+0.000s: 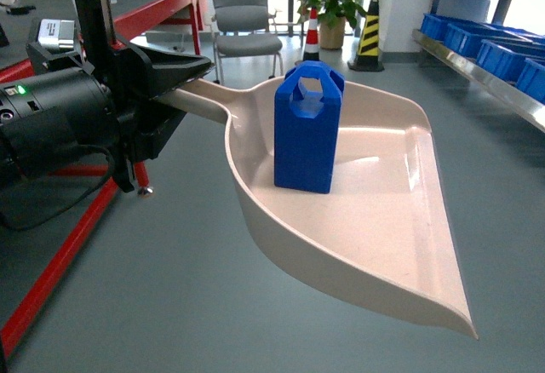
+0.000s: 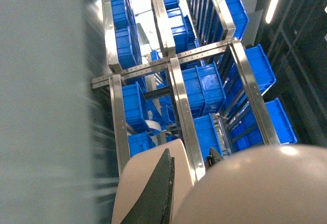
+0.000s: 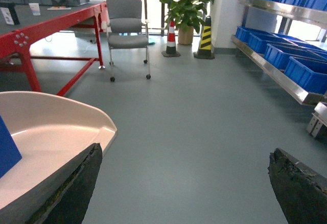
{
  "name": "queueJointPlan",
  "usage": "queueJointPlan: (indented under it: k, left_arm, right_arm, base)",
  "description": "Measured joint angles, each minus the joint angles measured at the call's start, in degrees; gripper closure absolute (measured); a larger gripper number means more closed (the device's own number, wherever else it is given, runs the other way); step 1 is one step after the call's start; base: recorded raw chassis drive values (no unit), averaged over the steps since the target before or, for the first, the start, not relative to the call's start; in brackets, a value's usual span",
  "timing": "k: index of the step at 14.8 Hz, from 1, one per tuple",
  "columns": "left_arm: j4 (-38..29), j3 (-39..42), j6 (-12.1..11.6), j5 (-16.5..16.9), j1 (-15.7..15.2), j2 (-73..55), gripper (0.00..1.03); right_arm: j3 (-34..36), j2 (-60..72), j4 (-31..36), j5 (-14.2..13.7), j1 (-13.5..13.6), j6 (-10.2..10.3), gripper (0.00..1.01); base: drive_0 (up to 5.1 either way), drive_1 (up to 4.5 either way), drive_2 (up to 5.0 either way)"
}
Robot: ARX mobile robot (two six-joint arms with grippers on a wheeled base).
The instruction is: Place part in tray to right shelf
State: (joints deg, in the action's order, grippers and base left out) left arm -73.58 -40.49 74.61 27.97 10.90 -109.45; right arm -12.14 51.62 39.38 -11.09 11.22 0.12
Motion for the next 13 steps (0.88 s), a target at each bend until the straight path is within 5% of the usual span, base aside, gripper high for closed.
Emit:
queueJointPlan:
  k: [13]
  left_arm:
    - [0.2,0.0,0.0,0.1,0.0,0.0,0.88]
  right_arm:
    - [0.0,0.0,-0.1,0.0,0.0,0.0,0.03]
  base:
    - [0.0,4.05,-4.0]
